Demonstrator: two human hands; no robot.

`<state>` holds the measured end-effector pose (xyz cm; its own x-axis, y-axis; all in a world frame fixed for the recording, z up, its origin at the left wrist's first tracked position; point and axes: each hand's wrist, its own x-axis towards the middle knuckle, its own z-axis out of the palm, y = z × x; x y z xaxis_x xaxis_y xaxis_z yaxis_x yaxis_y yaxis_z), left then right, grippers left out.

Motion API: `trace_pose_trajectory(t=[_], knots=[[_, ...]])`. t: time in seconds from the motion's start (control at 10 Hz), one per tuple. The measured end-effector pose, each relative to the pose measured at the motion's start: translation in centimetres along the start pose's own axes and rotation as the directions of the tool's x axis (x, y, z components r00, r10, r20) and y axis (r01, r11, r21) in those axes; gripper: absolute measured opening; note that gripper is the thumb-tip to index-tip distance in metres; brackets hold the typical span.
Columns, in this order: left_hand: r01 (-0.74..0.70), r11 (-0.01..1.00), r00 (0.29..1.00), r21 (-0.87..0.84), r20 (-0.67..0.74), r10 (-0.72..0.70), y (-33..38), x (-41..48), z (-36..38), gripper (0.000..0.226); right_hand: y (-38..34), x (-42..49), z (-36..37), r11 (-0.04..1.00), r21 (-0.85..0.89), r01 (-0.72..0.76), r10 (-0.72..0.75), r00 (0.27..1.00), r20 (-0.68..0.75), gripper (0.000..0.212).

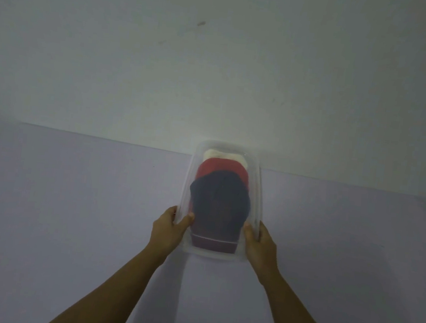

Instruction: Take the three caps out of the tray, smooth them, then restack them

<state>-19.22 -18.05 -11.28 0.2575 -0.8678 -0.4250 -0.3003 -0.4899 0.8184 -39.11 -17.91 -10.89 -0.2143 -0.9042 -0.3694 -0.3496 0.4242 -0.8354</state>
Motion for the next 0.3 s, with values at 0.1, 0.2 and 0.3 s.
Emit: trace_pose_trajectory(t=[0.1,0.2,0.3], knots=[[-0.001,0.999,1.000,0.037,0.015,0.000,0.2,-0.1,-0.1,0.057,0.0,0.1,-0.3,1.000,-0.018,-0.015,0.015,0.999,0.036,0.055],[0.004,0.988,1.000,0.152,-0.013,-0.002,1.3,0.1,-0.2,0.077,-0.5,0.4,-0.5,0.990,-0.139,-0.014,0.025,0.996,0.081,0.072],[-0.066,0.985,0.995,0.161,-0.060,0.076,3.7,-0.5,-0.6,0.080,-2.2,0.3,-1.1,0.979,-0.199,0.048,-0.041,0.998,0.038,0.074]])
